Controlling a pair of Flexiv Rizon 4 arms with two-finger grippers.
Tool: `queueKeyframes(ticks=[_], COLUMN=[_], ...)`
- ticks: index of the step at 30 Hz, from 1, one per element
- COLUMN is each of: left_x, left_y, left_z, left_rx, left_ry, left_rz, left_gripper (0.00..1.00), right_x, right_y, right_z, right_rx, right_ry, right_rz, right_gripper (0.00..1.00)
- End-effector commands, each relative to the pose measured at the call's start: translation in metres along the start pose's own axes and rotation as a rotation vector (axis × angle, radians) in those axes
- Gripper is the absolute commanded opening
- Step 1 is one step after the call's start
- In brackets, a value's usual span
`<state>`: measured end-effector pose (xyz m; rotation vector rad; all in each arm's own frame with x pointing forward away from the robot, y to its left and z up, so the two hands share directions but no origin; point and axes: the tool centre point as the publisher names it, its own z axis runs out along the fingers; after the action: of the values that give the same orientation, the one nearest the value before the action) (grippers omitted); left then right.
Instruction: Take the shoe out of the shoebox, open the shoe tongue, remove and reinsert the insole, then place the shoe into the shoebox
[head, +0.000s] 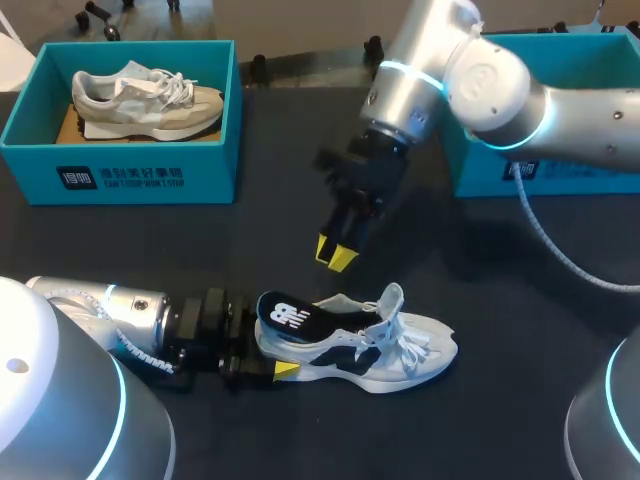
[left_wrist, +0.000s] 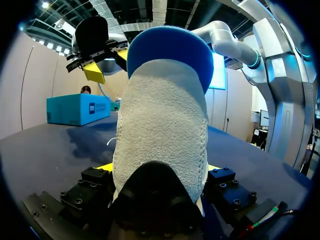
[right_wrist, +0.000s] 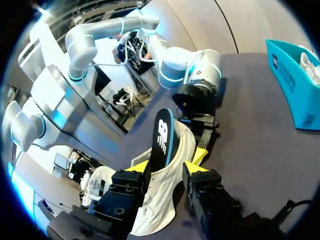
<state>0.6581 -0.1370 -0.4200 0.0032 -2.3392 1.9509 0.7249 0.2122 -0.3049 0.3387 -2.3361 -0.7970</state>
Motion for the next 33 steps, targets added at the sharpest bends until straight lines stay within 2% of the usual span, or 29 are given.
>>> queueKeyframes(ticks=[1, 19, 33], left_x=[-0.002, -0.002, -0.002], left_y=[0.004, 0.004, 0.004], left_z=[0.000, 0.000, 0.000], left_rx=[-0.002, -0.002, -0.002], left_ry=[-0.002, -0.002, -0.002], left_rz=[-0.001, -0.001, -0.001], left_gripper=[0.00, 0.00, 0.00], right_x=[-0.008, -0.014, -0.011], right_y=[0.000, 0.007, 0.009], right_z=[0.014, 0.035, 0.053], right_rx=[-0.017, -0.046, -0.077], right_ry=[0.010, 0.094, 0.145], right_rz=[-0.002, 0.057, 0.109], right_gripper=[0.41, 0.42, 0.41])
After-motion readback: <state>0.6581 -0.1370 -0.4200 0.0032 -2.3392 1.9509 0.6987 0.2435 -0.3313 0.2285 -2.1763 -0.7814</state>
